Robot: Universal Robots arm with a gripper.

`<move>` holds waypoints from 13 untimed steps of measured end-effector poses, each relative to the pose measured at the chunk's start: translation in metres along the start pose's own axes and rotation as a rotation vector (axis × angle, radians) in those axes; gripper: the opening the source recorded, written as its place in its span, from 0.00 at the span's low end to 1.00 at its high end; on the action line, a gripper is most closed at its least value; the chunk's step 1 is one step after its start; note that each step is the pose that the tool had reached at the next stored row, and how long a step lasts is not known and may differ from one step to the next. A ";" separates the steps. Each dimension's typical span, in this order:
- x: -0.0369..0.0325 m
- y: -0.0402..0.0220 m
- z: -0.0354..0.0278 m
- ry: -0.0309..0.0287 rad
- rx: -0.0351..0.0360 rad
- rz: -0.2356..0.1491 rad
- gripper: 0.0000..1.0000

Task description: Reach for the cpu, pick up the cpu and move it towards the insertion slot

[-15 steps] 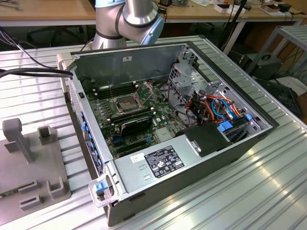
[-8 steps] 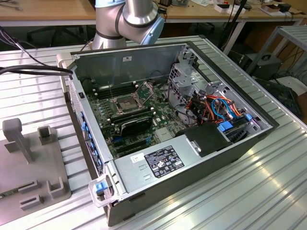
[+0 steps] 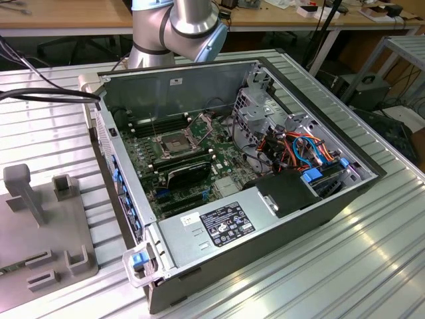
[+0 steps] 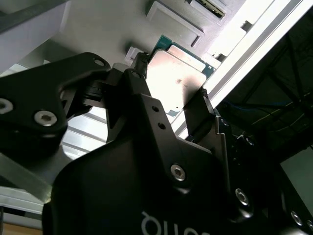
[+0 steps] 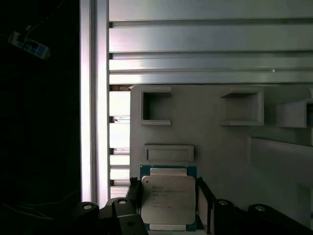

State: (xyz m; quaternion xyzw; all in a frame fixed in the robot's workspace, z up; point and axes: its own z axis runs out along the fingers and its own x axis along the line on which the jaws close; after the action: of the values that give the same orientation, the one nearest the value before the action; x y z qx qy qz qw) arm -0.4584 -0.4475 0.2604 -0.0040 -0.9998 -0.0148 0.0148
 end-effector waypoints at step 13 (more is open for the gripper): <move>0.0003 0.0003 -0.0095 0.0012 -0.0012 0.000 0.55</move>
State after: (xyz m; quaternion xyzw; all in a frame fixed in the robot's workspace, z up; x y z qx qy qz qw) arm -0.4584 -0.4475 0.2699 -0.0040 -0.9998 -0.0154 0.0154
